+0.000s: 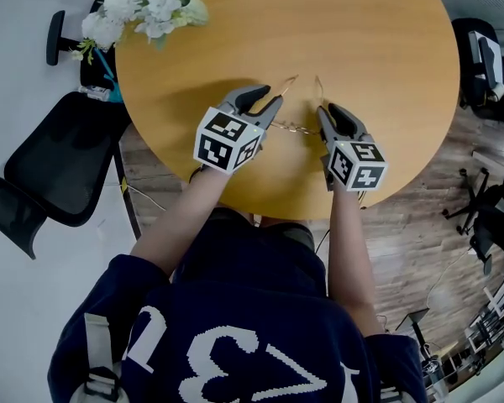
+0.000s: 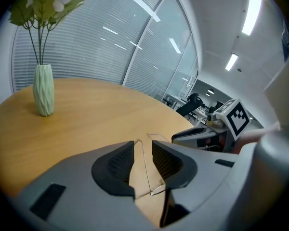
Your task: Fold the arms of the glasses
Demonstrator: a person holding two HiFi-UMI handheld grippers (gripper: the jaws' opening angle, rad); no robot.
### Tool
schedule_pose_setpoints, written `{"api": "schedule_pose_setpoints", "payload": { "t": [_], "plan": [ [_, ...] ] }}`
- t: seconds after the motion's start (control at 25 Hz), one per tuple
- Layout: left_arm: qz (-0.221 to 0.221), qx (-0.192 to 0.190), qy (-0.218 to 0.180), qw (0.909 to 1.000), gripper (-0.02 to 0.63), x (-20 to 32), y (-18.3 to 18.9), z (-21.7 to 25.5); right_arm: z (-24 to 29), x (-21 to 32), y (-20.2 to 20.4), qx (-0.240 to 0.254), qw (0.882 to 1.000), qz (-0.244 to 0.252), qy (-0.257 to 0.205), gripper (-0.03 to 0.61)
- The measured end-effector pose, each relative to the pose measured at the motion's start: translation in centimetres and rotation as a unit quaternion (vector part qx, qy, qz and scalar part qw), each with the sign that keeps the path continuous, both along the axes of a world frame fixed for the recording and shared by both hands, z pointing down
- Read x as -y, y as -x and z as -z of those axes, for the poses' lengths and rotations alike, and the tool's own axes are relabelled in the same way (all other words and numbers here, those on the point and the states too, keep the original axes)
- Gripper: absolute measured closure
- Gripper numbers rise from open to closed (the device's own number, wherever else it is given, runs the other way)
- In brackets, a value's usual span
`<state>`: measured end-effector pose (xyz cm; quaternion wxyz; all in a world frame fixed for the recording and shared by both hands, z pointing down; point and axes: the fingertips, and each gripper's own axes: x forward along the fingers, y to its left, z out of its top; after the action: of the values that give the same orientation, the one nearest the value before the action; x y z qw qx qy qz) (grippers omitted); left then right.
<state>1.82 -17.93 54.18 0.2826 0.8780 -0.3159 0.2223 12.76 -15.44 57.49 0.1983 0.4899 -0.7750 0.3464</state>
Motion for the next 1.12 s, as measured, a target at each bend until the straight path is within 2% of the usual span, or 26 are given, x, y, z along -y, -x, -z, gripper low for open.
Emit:
{"api": "schedule_pose_setpoints", "payload": {
  "t": [0.2, 0.44, 0.48, 0.56, 0.64, 0.8, 0.96, 1.12],
  "plan": [
    [-0.024, 0.024, 0.030, 0.9990, 0.488, -0.8, -0.8, -1.9, -0.7, -0.3, 0.1, -0.004, 1.000, 0.002, 0.009, 0.471],
    [-0.038, 0.071, 0.060, 0.9950, 0.487, -1.5, -0.9, -4.5, -1.3, -0.3, 0.3, -0.012, 1.000, 0.008, 0.017, 0.489],
    [-0.043, 0.079, 0.065, 0.9939, 0.493, -1.7, -0.9, -4.8, -1.2, -0.3, 0.3, -0.012, 1.000, 0.009, 0.016, 0.502],
    [-0.053, 0.085, 0.067, 0.9927, 0.554, -1.9, -1.0, -4.9, -1.1, -0.3, 0.4, -0.011, 1.000, 0.010, 0.015, 0.517],
    [-0.049, 0.068, 0.074, 0.9937, 0.587, -2.1, -1.1, -4.7, -0.9, -0.3, 0.6, -0.009, 1.000, 0.014, 0.012, 0.520],
    [-0.026, 0.012, 0.087, 0.9957, 0.598, -1.7, -1.1, -3.5, 0.0, -0.3, 1.3, -0.005, 1.000, 0.027, 0.000, 0.545],
    [-0.010, -0.030, 0.073, 0.9968, 0.598, -1.1, -0.8, -0.9, 1.8, -0.4, 2.2, -0.005, 0.998, 0.062, -0.013, 0.551],
    [-0.011, -0.046, 0.050, 0.9976, 0.598, -0.6, -0.5, 1.8, 3.8, -0.4, 3.4, -0.027, 0.992, 0.120, -0.027, 0.551]
  ]
}}
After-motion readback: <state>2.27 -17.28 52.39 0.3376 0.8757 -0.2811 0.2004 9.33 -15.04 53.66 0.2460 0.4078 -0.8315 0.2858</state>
